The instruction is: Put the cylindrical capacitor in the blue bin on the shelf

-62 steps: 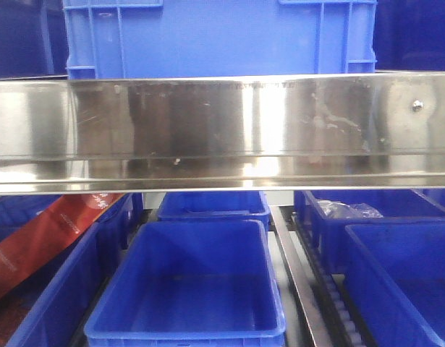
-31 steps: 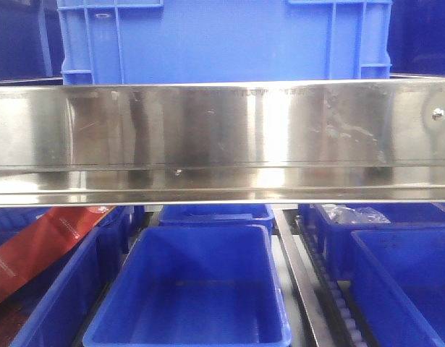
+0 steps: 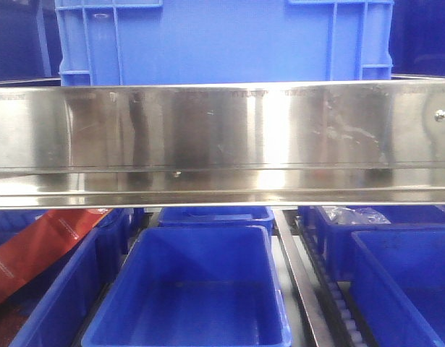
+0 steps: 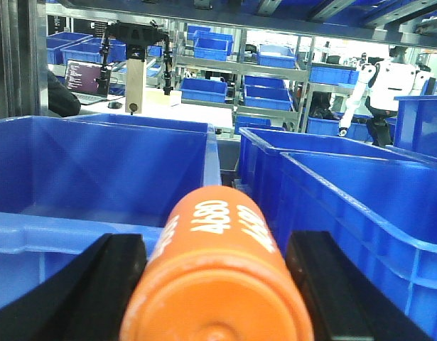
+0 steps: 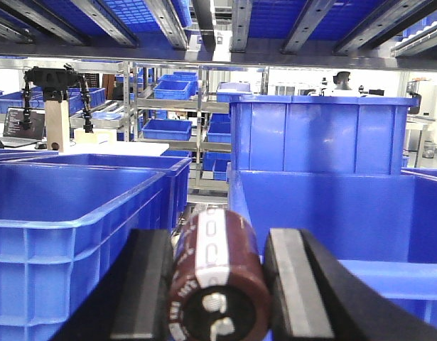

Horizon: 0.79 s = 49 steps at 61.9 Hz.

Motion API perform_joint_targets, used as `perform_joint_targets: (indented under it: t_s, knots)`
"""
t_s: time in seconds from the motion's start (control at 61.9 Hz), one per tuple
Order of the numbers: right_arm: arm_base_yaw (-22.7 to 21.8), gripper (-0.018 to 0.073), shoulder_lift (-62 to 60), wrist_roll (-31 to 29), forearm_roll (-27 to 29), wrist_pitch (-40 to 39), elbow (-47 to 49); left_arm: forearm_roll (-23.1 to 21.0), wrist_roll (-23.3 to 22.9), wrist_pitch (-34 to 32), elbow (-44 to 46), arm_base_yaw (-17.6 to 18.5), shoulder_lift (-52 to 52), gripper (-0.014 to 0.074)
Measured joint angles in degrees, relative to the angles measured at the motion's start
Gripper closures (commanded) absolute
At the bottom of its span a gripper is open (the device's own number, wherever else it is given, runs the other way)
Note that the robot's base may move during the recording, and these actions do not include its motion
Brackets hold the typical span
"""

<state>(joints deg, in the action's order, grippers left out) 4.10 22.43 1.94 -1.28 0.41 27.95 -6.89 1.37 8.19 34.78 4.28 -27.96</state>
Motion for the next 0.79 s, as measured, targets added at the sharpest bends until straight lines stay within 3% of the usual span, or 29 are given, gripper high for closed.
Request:
perform_joint_targets:
  t_s: [0.129,0.226,0.34,0.582,0.792]
  knots:
    - [0.00,0.0725,0.23,0.00,-0.07,0.43,0.43,0.11,0.18,0.09,0.31,0.13,-0.72,0.0707]
    - [0.25,0.0725,2.17,0.00,-2.25,1.55,2.91,0.91,2.93,1.48,3.35,1.82,-3.54,0.0707]
    - [2.56,0.0725,7.47,0.00,-4.67,1.74,8.29,1.33,6.23,1.89,9.21,6.72,-9.09,0.0707]
    - [10.89,0.0725,23.83,0.00,-5.26,1.74,20.41,2.05,7.16,-1.44,22.52,19.24,-26.31,0.0707]
    - [18.49,0.0725,38.52,0.00,-5.26,1.74,30.42,2.17,7.39,-5.39,30.77,25.02,-39.65,0.0707]
